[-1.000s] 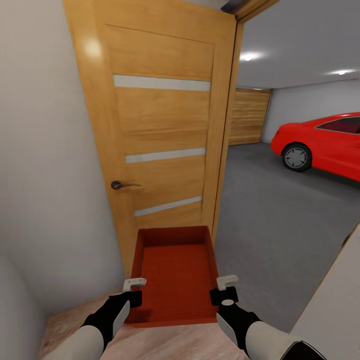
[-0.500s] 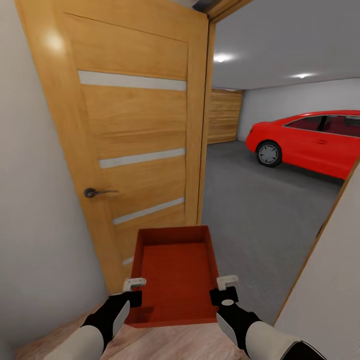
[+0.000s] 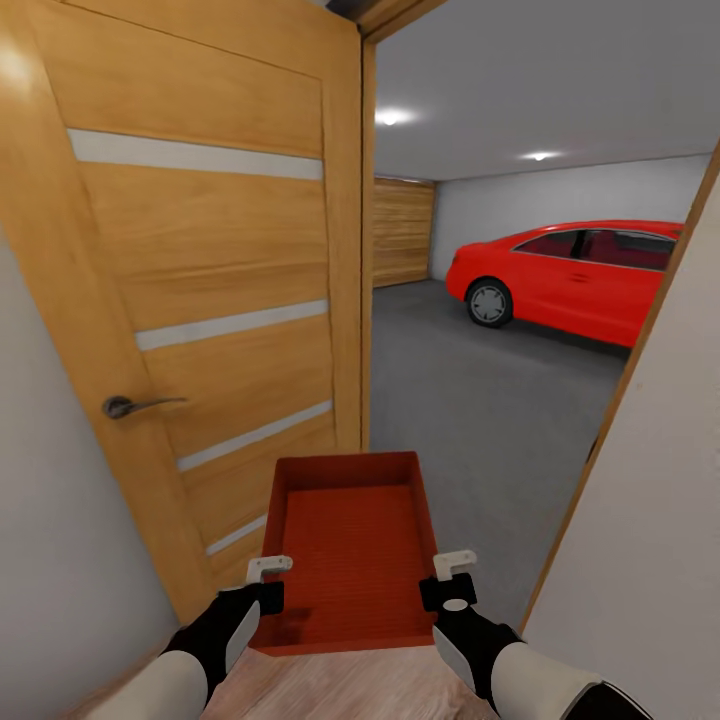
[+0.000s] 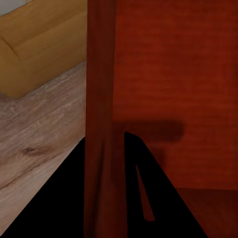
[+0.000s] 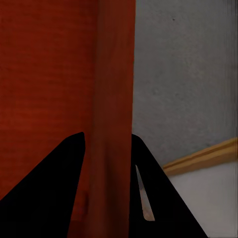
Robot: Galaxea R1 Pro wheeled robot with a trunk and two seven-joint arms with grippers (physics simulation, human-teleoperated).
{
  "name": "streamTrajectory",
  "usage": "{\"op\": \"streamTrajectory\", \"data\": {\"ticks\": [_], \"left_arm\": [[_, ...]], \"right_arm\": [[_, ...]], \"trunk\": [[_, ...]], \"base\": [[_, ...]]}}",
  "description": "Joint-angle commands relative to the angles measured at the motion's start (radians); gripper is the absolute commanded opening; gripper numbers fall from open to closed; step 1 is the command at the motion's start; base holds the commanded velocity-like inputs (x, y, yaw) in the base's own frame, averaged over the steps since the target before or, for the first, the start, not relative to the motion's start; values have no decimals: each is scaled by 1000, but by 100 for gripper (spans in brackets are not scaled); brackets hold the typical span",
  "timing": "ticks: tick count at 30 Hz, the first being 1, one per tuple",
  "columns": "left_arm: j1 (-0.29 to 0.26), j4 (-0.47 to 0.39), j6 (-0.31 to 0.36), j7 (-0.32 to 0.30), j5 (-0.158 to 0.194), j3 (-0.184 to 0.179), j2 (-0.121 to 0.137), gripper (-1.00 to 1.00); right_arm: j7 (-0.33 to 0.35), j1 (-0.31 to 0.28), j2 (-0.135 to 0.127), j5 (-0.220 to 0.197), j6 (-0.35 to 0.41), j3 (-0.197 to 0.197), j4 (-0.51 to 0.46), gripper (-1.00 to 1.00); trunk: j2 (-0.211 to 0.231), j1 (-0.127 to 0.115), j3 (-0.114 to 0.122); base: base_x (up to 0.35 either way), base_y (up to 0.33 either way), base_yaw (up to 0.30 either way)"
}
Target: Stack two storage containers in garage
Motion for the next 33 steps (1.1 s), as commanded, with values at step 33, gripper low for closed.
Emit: {"op": "streamTrajectory", "data": {"ticks": [33], "left_arm": [[0,-5,6,5,-5,-8,47,-100]], "right_arm": [[-1,-1,-10,-26,-4,-12,3,-100]], "trunk": [[-1,0,-2]], "base": [[142,122,-196]]}}
